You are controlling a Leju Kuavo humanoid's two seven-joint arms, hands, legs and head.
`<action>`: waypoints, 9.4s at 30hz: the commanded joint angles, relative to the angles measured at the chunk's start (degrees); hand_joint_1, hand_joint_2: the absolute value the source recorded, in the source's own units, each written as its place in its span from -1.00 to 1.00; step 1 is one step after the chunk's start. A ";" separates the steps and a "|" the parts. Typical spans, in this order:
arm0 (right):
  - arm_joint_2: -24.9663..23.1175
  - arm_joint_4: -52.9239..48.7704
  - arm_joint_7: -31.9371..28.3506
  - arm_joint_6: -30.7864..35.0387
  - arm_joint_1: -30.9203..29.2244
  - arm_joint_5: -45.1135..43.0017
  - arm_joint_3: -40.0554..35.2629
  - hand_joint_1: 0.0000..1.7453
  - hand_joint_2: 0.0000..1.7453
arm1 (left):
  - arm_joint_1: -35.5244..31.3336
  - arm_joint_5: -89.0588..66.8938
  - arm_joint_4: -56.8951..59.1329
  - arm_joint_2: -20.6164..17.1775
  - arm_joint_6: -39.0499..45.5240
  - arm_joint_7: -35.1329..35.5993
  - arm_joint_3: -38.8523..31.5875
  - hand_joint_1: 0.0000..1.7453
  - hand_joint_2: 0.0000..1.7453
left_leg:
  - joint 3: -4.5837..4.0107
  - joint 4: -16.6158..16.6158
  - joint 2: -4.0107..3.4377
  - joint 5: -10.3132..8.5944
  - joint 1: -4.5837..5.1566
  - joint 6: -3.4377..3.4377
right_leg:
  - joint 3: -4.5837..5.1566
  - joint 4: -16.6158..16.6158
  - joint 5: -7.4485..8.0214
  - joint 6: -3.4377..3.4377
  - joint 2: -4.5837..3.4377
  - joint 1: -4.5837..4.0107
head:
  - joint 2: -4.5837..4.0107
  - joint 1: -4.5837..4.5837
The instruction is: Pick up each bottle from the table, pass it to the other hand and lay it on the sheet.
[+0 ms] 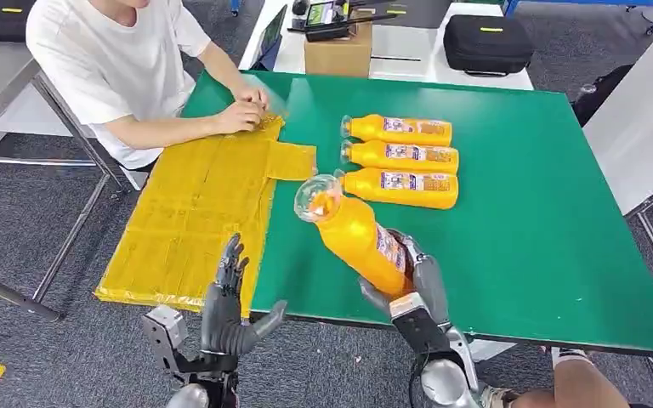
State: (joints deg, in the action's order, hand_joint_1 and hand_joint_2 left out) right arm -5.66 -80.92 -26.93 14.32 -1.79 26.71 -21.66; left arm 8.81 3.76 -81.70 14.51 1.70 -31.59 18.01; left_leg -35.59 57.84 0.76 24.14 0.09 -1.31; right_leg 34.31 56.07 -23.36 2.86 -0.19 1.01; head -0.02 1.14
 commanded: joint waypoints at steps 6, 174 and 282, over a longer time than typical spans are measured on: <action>-5.62 4.78 -0.56 -0.35 2.15 1.69 -3.42 1.00 1.00 | -2.47 -1.77 -0.06 -2.31 -3.14 -1.92 3.27 -1.00 1.00 | 0.23 -0.04 -0.12 0.11 -0.07 0.13 | -0.20 -0.02 -0.07 -0.15 -0.05 -0.09 | 0.02 0.00; 3.13 10.58 6.12 7.27 -1.62 14.17 -3.81 -1.00 1.00 | -4.19 0.13 -19.64 -10.01 -10.96 4.24 -21.25 -1.00 1.00 | 0.29 -0.06 -0.49 0.23 -0.12 0.20 | -0.16 -0.11 -0.10 -0.20 -0.33 -0.12 | 0.00 0.00; 7.18 10.28 14.40 -2.03 -8.45 21.90 2.87 -1.00 1.00 | 0.38 -10.32 -16.65 -8.86 -10.06 4.86 -7.88 -1.00 1.00 | 0.55 -0.07 -0.41 0.30 -0.11 0.29 | -0.40 -0.07 -0.10 -0.24 -0.27 -0.11 | 0.00 0.00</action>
State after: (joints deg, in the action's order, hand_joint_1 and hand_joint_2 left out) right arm -1.53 -79.74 -17.26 13.14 -3.93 42.93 -13.63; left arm 10.88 -6.47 -101.55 6.34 -8.07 -27.43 9.64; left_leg -35.34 57.83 0.50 24.38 0.01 -1.07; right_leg 34.18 56.08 -23.44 2.73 -0.38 0.94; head -0.02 1.14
